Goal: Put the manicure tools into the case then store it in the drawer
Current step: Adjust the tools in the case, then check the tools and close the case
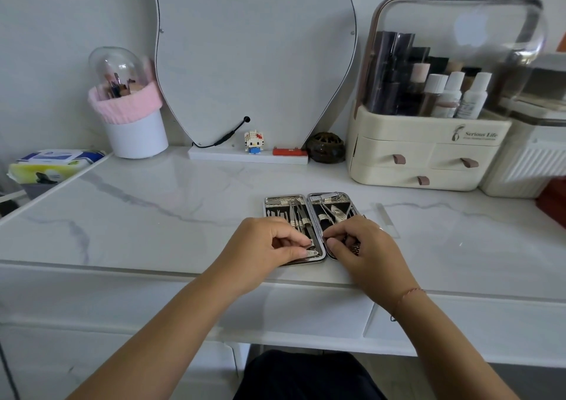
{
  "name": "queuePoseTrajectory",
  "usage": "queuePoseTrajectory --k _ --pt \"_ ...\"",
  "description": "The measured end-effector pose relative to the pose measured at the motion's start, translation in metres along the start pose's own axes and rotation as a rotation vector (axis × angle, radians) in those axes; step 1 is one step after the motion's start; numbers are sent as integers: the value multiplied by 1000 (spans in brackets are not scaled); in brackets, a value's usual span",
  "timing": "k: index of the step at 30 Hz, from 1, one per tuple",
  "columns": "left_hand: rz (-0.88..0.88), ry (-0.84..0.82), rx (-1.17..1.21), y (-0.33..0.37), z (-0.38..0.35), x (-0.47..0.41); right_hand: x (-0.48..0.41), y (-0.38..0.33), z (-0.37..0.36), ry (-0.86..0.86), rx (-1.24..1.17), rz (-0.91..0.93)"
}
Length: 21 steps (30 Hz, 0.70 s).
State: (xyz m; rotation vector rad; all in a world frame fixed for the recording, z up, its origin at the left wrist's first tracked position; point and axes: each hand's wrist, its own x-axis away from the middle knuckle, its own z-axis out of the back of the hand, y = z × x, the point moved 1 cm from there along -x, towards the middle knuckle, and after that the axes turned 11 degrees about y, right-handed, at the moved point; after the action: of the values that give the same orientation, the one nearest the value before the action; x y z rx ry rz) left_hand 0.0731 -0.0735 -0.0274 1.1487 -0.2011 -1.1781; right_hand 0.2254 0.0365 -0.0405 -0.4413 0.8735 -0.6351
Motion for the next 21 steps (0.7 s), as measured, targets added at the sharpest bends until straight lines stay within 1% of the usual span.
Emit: queuePoseTrajectory --k 4,10,13,15,18,20,21 --pt "0 -28 -28 -3 4 -1 0 0 1 -8 4 -4" --pt "30 -70 2 -1 12 -5 0 0 2 -12 -17 -12" --pt "36 -87 21 -2 14 -4 -4 6 7 40 -143 -104" --pt "39 -91 31 -4 15 -4 -11 14 18 116 -193 -176" --pt "44 -90 70 -7 16 -1 -30 36 42 245 -50 -242" --pt "46 -86 84 -8 16 0 -43 55 53 224 74 -334" --pt "47 -83 87 -9 17 0 -49 65 55 176 133 -387"
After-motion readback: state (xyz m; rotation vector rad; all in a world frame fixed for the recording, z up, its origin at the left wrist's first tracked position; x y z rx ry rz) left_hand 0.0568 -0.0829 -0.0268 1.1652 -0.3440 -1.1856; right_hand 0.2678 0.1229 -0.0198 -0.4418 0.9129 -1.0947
